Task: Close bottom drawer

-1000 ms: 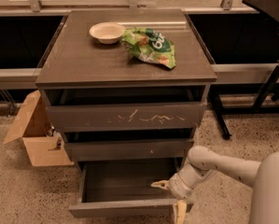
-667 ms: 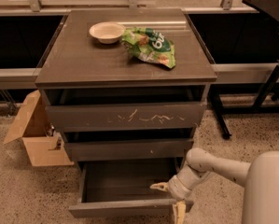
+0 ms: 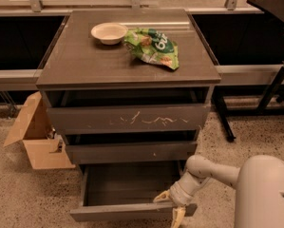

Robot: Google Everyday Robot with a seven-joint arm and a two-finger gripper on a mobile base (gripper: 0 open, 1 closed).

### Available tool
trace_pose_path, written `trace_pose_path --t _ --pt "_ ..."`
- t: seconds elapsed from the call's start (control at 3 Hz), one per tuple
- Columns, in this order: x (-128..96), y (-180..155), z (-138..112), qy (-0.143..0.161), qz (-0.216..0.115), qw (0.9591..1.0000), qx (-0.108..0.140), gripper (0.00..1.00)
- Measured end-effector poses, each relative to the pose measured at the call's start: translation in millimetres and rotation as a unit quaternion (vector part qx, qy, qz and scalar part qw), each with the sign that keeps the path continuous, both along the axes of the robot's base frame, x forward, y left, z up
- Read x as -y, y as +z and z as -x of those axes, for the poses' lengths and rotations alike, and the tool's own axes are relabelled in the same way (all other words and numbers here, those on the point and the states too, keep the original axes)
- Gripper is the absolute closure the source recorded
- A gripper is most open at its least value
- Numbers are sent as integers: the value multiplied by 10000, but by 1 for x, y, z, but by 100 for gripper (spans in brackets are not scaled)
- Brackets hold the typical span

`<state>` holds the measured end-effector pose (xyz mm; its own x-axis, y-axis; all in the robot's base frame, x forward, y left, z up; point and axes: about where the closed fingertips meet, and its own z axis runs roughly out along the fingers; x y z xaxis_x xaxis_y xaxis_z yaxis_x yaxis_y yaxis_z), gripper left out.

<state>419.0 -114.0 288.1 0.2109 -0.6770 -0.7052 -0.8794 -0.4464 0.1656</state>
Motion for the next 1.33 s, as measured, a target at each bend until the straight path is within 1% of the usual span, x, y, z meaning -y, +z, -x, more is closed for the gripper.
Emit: trace_pose_path --t 0.33,0.67,1.0,1.33 --pt "0 -7 -1 9 -32 9999 119 51" --pt "-2 -16 1 -15 91 9998 170 74" --pt "-2 -44 -3 -74 249 9996 142 97" --pt "-3 -71 -4 -131 369 9992 66 100"
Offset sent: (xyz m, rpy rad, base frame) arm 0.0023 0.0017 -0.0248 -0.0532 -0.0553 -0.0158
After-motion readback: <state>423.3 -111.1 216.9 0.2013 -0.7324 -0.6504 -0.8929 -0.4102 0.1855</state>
